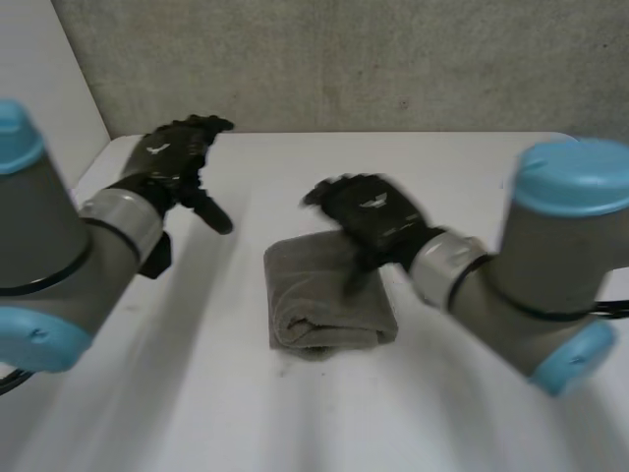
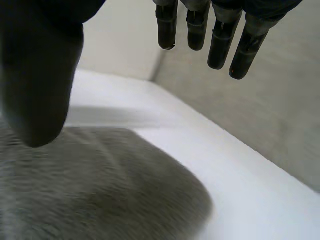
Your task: Fold the towel.
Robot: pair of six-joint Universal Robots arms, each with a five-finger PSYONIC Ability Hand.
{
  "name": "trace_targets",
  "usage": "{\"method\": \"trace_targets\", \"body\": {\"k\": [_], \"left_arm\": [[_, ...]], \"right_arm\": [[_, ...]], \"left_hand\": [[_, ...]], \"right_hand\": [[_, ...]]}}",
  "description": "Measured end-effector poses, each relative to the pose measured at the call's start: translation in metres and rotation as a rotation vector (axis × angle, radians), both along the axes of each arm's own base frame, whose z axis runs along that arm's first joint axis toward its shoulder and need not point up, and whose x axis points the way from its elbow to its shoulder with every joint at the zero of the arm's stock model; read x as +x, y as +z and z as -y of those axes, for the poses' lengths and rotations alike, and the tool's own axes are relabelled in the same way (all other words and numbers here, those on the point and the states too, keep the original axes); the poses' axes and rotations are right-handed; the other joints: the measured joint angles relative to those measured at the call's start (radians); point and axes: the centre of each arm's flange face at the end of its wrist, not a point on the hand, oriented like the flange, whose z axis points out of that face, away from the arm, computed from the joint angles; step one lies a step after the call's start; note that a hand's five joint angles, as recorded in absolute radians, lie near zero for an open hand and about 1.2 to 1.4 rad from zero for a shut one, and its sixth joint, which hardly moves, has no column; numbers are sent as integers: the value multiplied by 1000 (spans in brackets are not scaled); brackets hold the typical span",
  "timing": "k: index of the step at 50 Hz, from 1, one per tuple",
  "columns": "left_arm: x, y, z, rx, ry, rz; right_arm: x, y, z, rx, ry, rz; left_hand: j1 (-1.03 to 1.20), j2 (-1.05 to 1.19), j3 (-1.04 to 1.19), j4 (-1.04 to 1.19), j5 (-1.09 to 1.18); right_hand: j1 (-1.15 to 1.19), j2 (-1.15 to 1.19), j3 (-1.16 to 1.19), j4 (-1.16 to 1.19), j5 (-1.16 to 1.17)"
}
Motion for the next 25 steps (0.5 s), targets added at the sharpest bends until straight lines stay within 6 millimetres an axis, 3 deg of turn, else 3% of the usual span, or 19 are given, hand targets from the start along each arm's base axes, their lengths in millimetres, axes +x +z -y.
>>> {"method": "trace_targets", "body": {"k": [4, 9, 13, 18, 25], "left_arm": [[-22, -12, -3, 54, -23, -16], [-47, -43, -13, 154, -49, 11], [-56, -73, -22, 230, -35, 71], [-53, -103, -28, 290, 30, 156], [-42, -124, -35, 330, 77, 228]], "right_arm": [[-29, 3, 20, 70, -125, 58], [-44, -6, 33, 113, -186, 55], [-42, -23, 38, 150, -188, 26], [-34, -49, 42, 209, -169, -19], [-15, -82, 38, 276, -114, -100]], "left_hand": [[0, 0, 0, 0, 0], [0, 0, 0, 0, 0], [0, 0, 0, 0, 0], [0, 0, 0, 0, 0], [0, 0, 0, 0, 0]], "right_hand": [[0, 0, 0, 0, 0], [0, 0, 0, 0, 0], [0, 0, 0, 0, 0], [0, 0, 0, 0, 0], [0, 0, 0, 0, 0]]}}
